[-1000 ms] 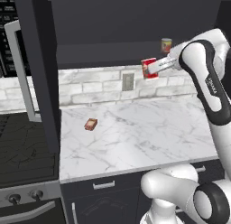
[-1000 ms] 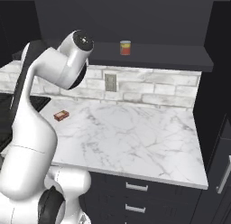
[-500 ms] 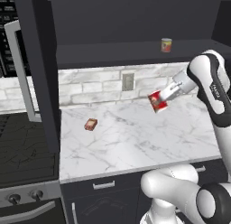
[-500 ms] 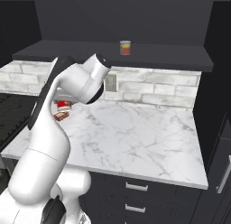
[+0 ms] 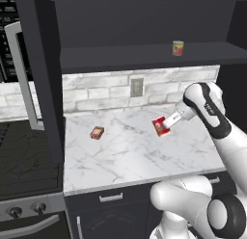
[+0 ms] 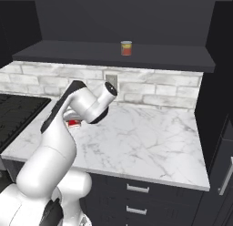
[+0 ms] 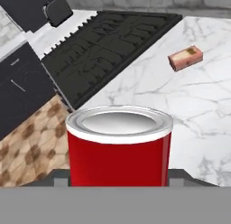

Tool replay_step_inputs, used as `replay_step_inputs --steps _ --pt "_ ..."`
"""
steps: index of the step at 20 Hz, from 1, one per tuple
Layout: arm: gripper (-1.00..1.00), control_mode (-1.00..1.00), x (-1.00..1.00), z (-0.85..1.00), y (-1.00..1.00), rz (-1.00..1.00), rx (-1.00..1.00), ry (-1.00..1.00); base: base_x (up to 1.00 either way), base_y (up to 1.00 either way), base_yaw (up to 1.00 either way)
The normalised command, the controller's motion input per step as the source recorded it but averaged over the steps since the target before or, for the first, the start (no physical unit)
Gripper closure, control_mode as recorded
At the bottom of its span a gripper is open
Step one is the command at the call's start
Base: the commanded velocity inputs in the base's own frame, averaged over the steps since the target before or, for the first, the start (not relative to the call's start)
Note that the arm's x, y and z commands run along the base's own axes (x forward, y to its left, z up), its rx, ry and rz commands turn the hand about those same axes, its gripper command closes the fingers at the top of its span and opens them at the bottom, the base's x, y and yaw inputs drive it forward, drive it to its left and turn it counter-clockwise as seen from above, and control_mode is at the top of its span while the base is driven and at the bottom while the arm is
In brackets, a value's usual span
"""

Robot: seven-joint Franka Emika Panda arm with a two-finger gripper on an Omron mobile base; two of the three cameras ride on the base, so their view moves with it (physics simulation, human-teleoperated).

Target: Restock the canned food cabinet by taking the new fresh canned food from the counter and placing it in the cabinet. Then, take the old canned food from the cabinet and place it on the counter.

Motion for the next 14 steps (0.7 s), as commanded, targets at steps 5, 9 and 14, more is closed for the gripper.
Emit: replay_step_inputs --steps 5,9,14 --pt "1.00 -1.00 0.32 -0.94 -0.04 0.00 0.16 -0.17 0.00 0.00 0.00" --pt "1.00 -1.00 0.30 -0.74 0.00 0.01 0.04 -0.24 0.00 0.00 0.00" --pt "1.00 -1.00 0.20 -0.47 0.00 0.03 0.00 -0.23 0.00 0.00 0.00"
